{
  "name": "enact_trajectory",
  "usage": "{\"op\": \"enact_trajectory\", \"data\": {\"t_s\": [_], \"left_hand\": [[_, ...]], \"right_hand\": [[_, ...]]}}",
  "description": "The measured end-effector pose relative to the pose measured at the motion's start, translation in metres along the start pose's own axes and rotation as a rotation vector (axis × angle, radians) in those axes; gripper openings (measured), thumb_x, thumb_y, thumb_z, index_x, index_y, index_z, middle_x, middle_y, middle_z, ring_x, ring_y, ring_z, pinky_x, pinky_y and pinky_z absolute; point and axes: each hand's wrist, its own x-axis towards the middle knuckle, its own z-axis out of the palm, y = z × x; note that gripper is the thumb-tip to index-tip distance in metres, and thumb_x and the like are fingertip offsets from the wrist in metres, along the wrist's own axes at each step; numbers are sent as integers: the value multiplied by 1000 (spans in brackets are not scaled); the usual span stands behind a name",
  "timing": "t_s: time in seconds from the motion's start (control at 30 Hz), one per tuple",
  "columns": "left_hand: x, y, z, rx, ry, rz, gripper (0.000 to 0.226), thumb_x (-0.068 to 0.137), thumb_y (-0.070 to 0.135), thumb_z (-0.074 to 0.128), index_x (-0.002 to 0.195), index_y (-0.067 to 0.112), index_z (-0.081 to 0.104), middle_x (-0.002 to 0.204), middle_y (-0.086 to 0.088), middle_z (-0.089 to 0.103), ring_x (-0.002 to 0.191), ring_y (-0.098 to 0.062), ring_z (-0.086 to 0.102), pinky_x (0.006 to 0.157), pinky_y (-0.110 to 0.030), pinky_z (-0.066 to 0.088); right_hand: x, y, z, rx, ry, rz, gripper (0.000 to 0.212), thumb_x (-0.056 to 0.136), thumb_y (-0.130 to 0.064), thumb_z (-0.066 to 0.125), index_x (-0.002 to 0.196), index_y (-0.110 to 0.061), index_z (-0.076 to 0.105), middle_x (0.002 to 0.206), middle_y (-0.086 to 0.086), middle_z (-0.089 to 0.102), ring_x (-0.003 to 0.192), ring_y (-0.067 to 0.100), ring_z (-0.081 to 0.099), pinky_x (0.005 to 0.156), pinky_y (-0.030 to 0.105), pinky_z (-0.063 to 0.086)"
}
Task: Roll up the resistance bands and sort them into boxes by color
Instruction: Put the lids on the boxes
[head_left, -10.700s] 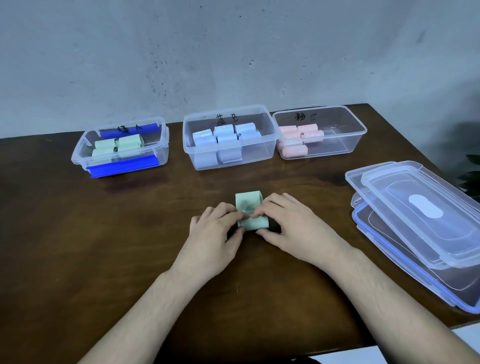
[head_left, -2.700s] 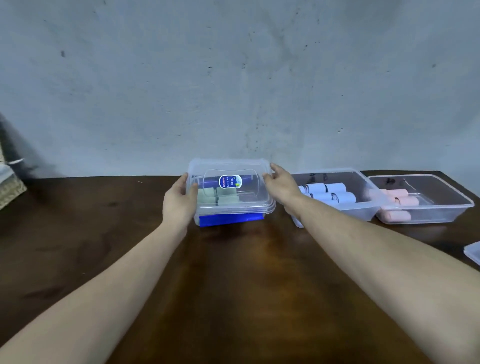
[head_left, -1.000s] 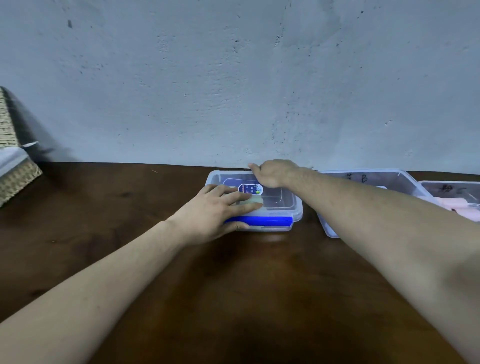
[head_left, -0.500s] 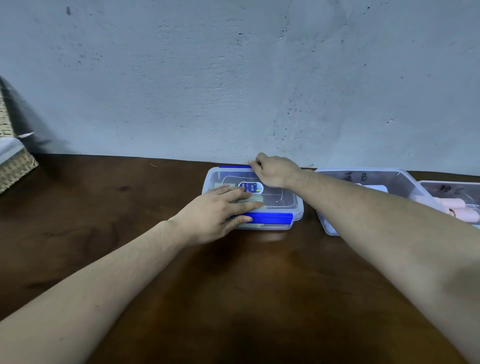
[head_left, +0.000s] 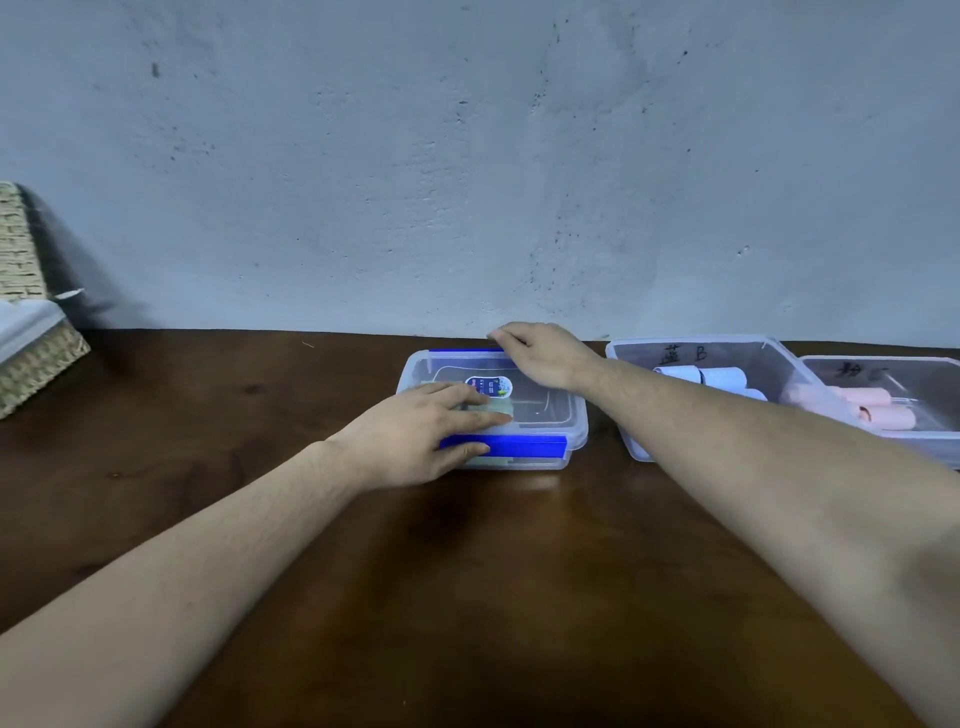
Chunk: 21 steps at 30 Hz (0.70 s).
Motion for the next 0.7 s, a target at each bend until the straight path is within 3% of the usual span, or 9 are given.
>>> {"op": "enact_trajectory", "data": {"t_s": [0.23,0.33,0.43,0.53,0.7], "left_hand": [[21,36,-18,-55,1,-33,42,99,49,47,137,33,56,145,14,47,133,-5,41,111,-24,31],[45,72,-18,-63,43,42,35,99,38,51,132,31,60,140,14,50,128,-6,44,102,-20,35],[71,114,-13,-130,94,125,29,97,30,56,125,27,66,134,12,55,125,-5,45,98,-13,29],[98,157,-4,-204,89,171,26,96,25,56,119,26,68,128,11,59,122,-6,47,104,-22,34],[142,232,14,-270,30,249,20,95,29,56,114,28,63,119,15,60,112,-5,51,98,-32,43]], "right_hand": [[-59,21,-34,67,109,8,30,104,-34,45,120,-23,68,123,-9,68,114,11,58,98,26,44],[-101,40,-54,81,108,44,28,103,-35,46,115,-27,70,119,-12,68,111,8,60,95,24,46],[-144,61,-72,60,119,74,26,103,-31,47,113,-27,71,110,-15,68,105,7,60,88,22,45],[-187,89,-90,52,133,114,25,102,-29,48,116,-25,70,110,-15,68,105,7,60,92,23,45],[-272,144,-121,-12,173,210,24,101,-27,50,117,-30,68,104,-19,66,99,8,59,87,24,45]]}}
